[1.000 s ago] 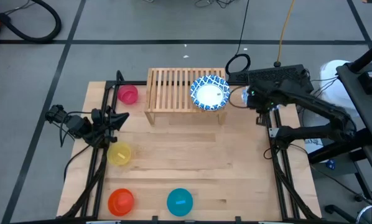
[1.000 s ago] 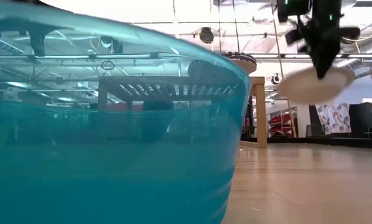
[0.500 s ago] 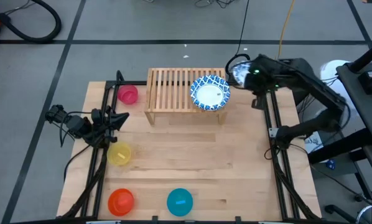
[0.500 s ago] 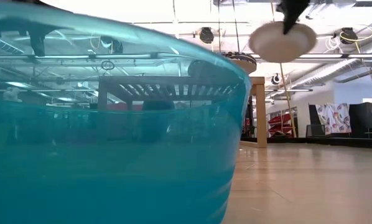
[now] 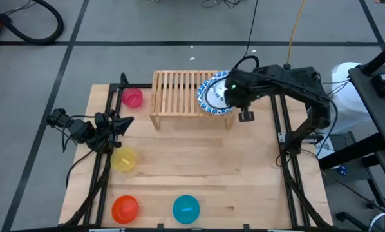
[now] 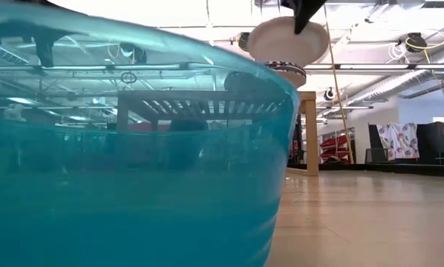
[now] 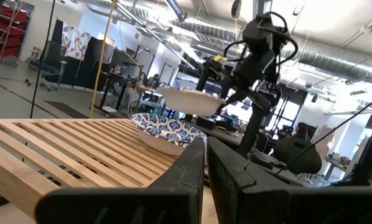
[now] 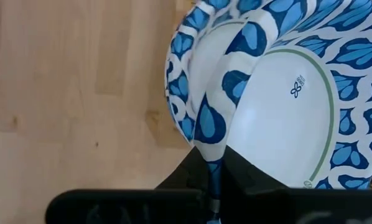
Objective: Place and stack bowls onto a shelf
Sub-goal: Stack the white bowl on top of the white bowl on the shelf
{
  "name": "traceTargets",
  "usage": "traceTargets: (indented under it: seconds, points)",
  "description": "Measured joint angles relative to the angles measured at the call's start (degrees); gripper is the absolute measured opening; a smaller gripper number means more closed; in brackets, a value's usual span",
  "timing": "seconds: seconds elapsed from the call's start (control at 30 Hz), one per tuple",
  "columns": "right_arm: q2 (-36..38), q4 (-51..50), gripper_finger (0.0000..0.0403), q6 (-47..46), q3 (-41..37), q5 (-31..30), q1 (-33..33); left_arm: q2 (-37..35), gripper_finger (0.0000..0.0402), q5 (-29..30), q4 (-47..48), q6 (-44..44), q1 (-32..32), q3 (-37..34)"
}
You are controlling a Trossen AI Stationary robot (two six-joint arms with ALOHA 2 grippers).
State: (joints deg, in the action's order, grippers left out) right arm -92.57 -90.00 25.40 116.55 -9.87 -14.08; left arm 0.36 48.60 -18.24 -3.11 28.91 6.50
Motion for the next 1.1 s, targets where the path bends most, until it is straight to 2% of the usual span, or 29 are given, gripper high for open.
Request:
traceTargets:
  seconds: [0.4, 0.6, 0.77, 1.1]
  points:
    - [-7.55, 0.57, 0.0, 7.15, -0.02, 2.56, 1.06, 0.02, 0.0024, -0.02, 0.0, -0.07, 0.01, 0.0]
    - [-8.48, 4.46, 0.0, 12.07, -0.04, 2.54, 1.06, 0.0, 0.0024, -0.02, 0.02, -0.09, 0.02, 0.0]
    - [-8.42, 6.03, 0.0, 11.1, -0.04, 2.51, 0.3, 0.01, 0.0024, -0.02, 0.01, -0.15, 0.0, 0.0]
    - [-8.4, 5.99, 0.0043, 10.76, -0.04, 2.47, -0.21, 0.01, 0.0024, -0.02, 0.02, -0.15, 0.01, 0.0]
